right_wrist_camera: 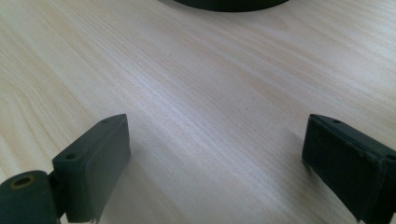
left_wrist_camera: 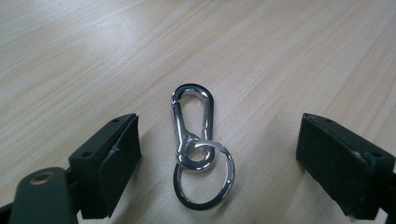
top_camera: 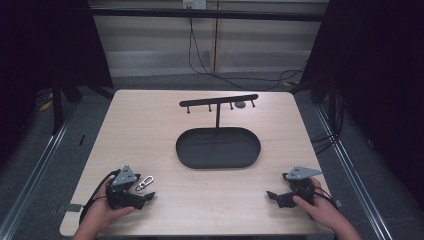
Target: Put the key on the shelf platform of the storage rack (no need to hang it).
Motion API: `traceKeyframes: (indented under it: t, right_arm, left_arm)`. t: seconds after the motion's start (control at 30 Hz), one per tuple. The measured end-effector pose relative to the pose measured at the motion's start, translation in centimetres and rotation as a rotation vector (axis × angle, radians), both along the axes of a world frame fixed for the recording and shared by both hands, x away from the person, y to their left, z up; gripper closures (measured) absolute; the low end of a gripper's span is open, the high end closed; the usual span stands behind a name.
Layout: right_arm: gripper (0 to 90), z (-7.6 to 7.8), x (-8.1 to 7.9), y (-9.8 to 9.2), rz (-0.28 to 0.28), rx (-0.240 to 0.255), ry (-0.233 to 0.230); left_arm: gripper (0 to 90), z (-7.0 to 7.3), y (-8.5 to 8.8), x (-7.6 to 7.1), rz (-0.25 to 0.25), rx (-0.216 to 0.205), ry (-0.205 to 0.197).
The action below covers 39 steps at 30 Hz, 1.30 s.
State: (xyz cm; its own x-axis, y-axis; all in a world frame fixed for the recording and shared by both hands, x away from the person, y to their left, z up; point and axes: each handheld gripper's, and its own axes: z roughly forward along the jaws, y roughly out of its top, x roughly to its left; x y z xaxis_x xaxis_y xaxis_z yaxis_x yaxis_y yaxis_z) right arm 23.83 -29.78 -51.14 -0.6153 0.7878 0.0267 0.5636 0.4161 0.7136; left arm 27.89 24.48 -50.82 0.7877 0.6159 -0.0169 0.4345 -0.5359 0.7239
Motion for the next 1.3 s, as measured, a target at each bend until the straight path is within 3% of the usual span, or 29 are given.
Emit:
traceKeyframes:
  t: [0.23,0.33,0.4,0.5,0.6,0.63,0.77,1.03,1.07,1.3]
  right_arm:
    - [7.4,0.0,0.0,0.0,0.001,0.0,-0.001]
    - [7.3,0.0,0.0,0.0,0.0,0.0,0.0]
    - [7.3,0.0,0.0,0.0,0.0,0.001,-0.001]
    - [7.3,0.0,0.0,0.0,-0.001,0.0,0.0]
    - [7.3,0.0,0.0,0.0,-0.001,0.0,0.0]
    - [7.4,0.0,0.0,0.0,0.0,0.0,-0.001]
    - [7.4,0.0,0.0,0.0,0.002,-0.005,0.0]
    - [7.4,0.0,0.0,0.0,0.003,-0.003,-0.001]
    - [7.4,0.0,0.0,0.0,0.004,-0.004,-0.002]
    - [7.4,0.0,0.0,0.0,0.003,-0.004,-0.001]
  left_arm:
    - [13.8,0.0,-0.1,-0.1,0.008,-0.002,0.005]
    - [16.4,0.5,-0.1,0.0,0.004,0.028,0.028]
    - [20.5,1.0,-0.4,0.0,0.011,0.068,0.06]
    - [29.1,1.4,-0.6,-0.1,0.008,0.087,0.089]
    - [31.9,2.0,-0.6,0.0,0.028,0.097,0.118]
    - [32.0,2.6,-0.7,0.3,0.044,0.118,0.135]
    - [32.6,3.1,-0.8,0.7,0.078,0.106,0.189]
    - [38.9,3.6,-1.3,1.7,0.081,0.185,0.286]
    - [41.5,3.8,-1.6,1.9,0.088,0.212,0.301]
    - [46.7,4.4,-2.4,2.8,0.108,0.257,0.337]
